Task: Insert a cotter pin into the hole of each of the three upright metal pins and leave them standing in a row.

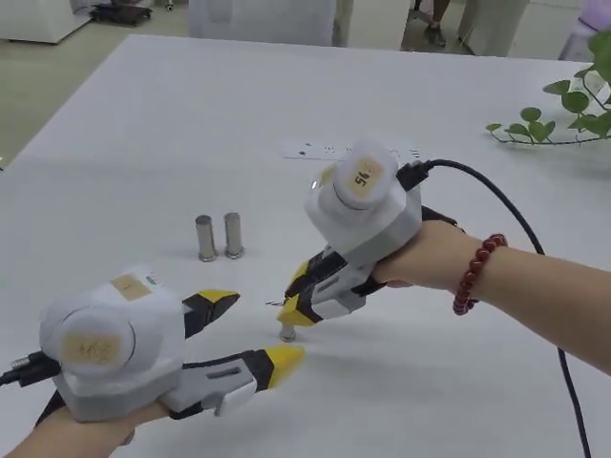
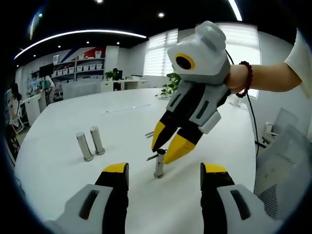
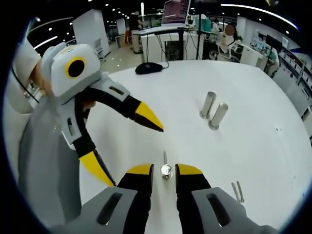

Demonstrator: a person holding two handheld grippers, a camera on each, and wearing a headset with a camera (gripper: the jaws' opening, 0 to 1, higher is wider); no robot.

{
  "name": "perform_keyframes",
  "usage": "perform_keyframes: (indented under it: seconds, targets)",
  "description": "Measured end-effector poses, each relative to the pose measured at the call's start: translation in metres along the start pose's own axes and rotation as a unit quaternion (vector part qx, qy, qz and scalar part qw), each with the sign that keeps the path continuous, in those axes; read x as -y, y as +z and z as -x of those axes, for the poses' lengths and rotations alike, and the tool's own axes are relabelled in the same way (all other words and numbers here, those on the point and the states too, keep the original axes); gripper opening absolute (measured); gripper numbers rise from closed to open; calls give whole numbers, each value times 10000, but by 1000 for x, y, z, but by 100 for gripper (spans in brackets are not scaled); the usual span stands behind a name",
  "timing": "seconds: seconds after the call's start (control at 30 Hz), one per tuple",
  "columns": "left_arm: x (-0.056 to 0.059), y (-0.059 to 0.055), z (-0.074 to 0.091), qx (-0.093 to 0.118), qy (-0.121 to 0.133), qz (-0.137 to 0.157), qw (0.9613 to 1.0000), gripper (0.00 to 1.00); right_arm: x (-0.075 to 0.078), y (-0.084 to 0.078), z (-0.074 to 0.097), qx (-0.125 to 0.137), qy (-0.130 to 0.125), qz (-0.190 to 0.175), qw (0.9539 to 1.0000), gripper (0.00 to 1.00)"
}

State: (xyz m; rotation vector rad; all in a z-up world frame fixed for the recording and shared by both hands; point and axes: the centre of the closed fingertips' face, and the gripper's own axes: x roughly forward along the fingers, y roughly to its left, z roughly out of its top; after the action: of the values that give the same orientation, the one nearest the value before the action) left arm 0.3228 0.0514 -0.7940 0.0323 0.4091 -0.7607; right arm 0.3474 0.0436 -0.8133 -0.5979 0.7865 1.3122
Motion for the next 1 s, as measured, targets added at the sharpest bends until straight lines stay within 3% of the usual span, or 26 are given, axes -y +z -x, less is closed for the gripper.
perform_keyframes:
  seconds: [0.4, 1.0]
  targets:
    - [4, 10, 22, 82, 51, -85, 9999, 61, 3, -2, -6, 32, -43, 147, 9999, 13]
    - [-1, 9, 39, 73, 272, -155, 9995, 61, 3, -3, -10, -80, 15, 364, 9993, 11]
